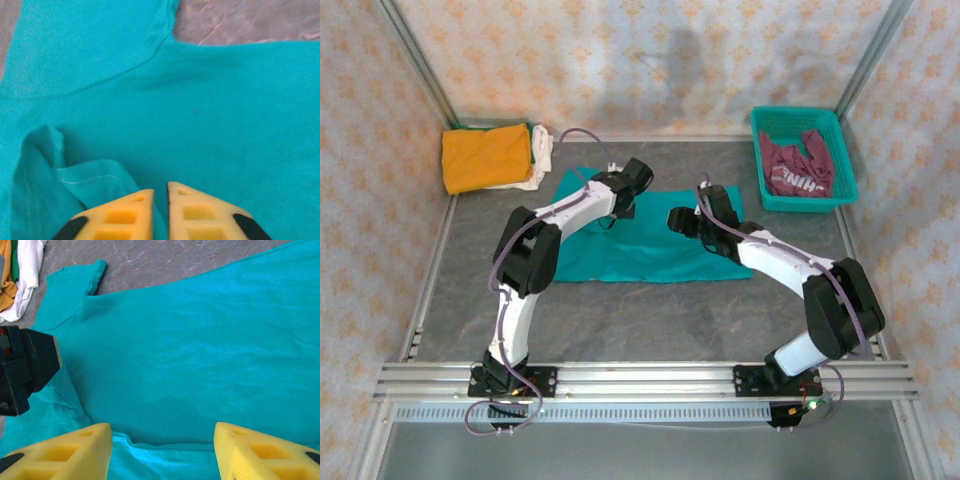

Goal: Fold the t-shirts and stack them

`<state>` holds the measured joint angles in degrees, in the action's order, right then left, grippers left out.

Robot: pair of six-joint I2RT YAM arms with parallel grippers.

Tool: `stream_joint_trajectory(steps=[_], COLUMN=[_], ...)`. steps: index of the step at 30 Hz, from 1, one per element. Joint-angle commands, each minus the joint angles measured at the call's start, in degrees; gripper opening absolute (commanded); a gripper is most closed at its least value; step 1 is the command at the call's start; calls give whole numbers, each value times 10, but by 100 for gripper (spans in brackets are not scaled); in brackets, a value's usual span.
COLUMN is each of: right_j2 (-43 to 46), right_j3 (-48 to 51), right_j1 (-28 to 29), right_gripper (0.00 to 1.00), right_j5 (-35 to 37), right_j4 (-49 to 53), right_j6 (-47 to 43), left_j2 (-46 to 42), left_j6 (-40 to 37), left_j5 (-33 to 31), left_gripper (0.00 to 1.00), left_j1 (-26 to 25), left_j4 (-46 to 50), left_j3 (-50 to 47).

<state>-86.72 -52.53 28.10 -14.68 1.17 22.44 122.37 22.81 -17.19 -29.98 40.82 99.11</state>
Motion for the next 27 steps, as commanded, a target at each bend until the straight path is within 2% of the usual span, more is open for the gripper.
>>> stream_joint_trajectory(steps=[1, 4, 7, 9, 12, 15, 16, 18, 20, 23, 25, 27], right_j2=[-1, 1, 4, 4, -6, -37, -55, -94, -150, -228, -278, -318], right_j3=[-11, -10, -12, -10, -26, -72, -94, -136, -202, -284, -338, -374], right_j1=[1, 1, 1, 1, 15, 60, 76, 104, 137, 165, 177, 180], right_gripper=[56, 57, 57, 53, 51, 54, 55, 57, 63, 68, 73, 78], right_j5=[0, 2, -2, -18, -51, -38, -34, -28, -18, -7, -4, 4], right_j4=[-11, -11, -10, -19, -18, 25, 38, 60, 83, 107, 122, 127], right_j6=[3, 3, -1, -7, -45, -116, -135, -171, -214, -247, -260, -266], left_j2=[-13, -50, -118, -177, -257, -327, -352, -383, -393, -395, -410, -429], left_j6=[-39, -39, -24, -9, 28, 74, 100, 105, 113, 138, 145, 142], left_j5=[-54, -56, -36, -30, 8, 70, 75, 83, 102, 155, 176, 163], left_gripper=[26, 32, 36, 37, 40, 40, 40, 43, 43, 43, 42, 42], left_j1=[-18, -23, -15, -4, 33, 97, 119, 151, 188, 246, 269, 271], left_j4=[25, 5, -45, -87, -140, -184, -194, -211, -197, -185, -199, -198], left_j3=[45, 37, -25, -85, -186, -291, -326, -379, -411, -455, -494, -519])
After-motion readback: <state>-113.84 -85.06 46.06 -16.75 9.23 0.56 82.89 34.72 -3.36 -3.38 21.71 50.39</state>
